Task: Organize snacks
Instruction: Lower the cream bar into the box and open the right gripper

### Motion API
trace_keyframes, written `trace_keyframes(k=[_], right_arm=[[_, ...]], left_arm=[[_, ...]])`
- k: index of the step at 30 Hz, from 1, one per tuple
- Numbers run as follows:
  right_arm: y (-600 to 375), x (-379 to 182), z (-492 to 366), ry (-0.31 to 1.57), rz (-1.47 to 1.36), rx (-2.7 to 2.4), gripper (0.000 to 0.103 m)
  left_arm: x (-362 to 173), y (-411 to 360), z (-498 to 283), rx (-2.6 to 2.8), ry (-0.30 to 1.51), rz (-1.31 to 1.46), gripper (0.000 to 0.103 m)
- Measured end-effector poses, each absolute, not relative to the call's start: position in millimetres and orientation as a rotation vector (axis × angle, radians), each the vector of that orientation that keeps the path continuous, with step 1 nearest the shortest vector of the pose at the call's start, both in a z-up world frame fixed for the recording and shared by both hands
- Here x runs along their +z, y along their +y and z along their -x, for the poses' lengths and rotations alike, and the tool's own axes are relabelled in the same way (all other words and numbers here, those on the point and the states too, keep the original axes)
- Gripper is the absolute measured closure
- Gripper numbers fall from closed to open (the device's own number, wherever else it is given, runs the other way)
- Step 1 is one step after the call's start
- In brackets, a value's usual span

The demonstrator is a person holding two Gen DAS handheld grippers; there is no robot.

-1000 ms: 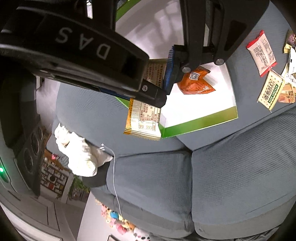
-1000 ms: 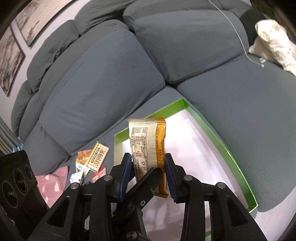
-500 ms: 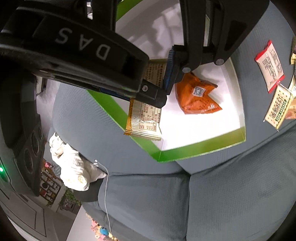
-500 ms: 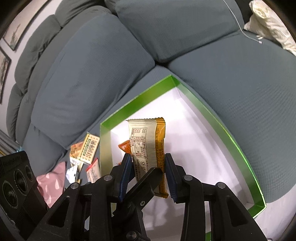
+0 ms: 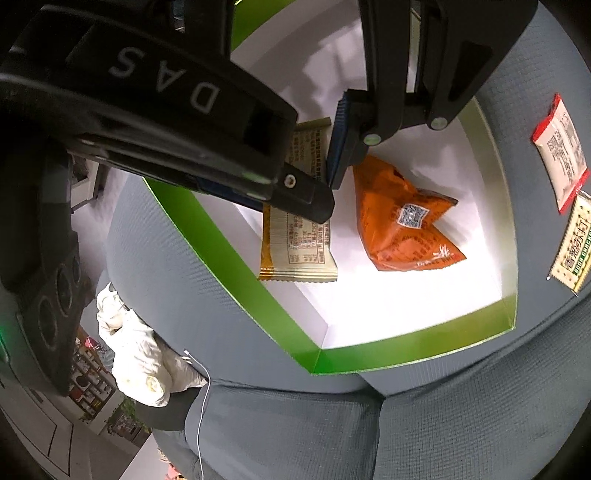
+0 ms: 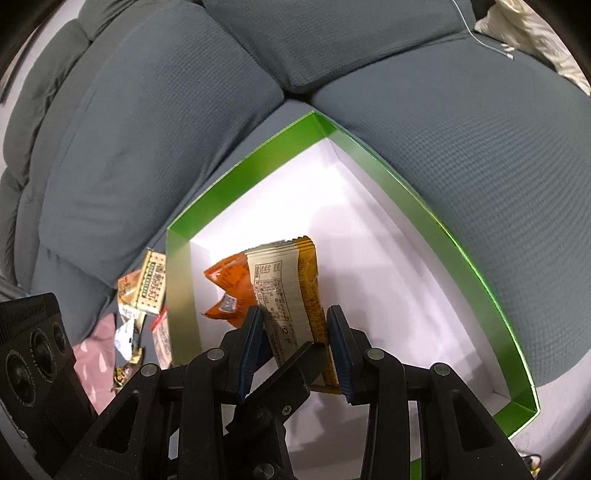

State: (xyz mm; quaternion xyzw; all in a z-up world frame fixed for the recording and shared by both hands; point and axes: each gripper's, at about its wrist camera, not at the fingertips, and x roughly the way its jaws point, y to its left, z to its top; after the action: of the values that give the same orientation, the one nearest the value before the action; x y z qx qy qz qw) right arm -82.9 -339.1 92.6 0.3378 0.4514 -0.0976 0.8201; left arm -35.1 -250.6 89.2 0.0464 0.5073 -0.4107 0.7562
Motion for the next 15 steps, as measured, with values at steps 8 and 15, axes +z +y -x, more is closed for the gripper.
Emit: trace_keyframes(k=[8,15], right_arm=[[-340.5,87.3,78.2,0.991,-0.711,-0.236,0.063],[-340.6,86.9,76.0,0.999,-0.705,-0.277,0.063]], left_arm=[[78.9,-250.4,27.5,-0.904,1.185,-0.066,0.072],[80.8,-244.6,28.4,-0.878,1.195,-0.057,0.068]])
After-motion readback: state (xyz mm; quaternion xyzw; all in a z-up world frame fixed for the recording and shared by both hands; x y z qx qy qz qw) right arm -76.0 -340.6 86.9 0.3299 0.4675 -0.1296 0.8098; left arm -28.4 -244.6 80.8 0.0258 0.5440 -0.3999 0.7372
